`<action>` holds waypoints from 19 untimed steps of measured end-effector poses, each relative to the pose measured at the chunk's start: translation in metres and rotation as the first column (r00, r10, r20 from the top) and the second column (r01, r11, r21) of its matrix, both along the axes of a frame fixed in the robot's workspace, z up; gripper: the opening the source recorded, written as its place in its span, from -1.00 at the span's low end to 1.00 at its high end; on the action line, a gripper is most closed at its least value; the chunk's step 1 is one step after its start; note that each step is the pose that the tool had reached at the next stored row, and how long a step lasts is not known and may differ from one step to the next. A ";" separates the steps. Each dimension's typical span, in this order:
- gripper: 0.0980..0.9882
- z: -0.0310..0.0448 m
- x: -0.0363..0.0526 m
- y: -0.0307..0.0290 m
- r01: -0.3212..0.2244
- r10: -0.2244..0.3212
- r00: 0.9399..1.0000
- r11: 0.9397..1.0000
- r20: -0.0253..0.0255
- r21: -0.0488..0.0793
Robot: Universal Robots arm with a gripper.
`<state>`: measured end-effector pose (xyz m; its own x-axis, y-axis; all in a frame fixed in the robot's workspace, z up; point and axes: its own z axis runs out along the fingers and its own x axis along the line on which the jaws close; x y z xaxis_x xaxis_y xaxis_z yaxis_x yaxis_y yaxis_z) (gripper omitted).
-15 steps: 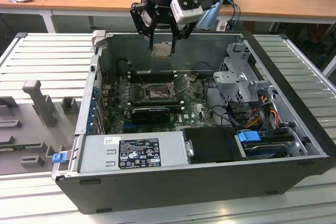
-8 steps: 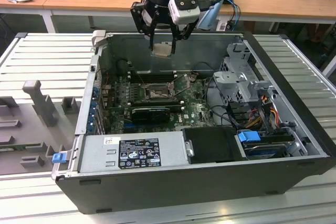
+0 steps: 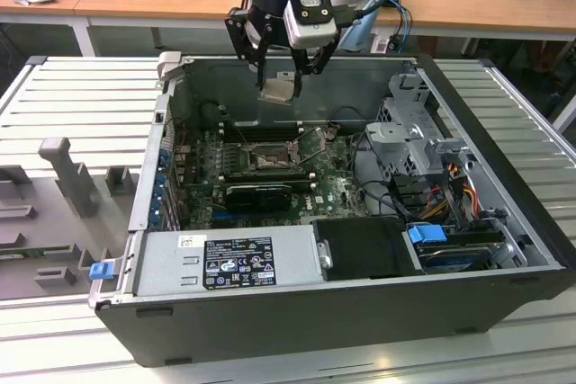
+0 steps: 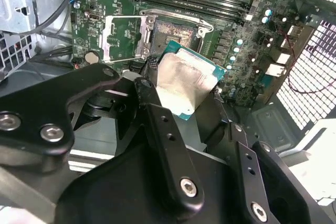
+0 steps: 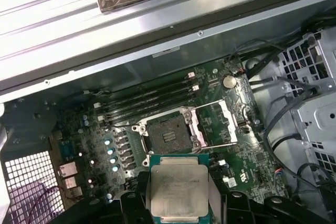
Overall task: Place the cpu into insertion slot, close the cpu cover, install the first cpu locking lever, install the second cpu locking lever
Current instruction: 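Place the cpu into insertion slot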
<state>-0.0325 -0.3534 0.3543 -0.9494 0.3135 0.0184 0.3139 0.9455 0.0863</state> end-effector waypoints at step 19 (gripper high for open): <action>-0.03 -0.0016 0.0000 0.0000 0.298 -0.298 0.954 0.954 0.000 -0.002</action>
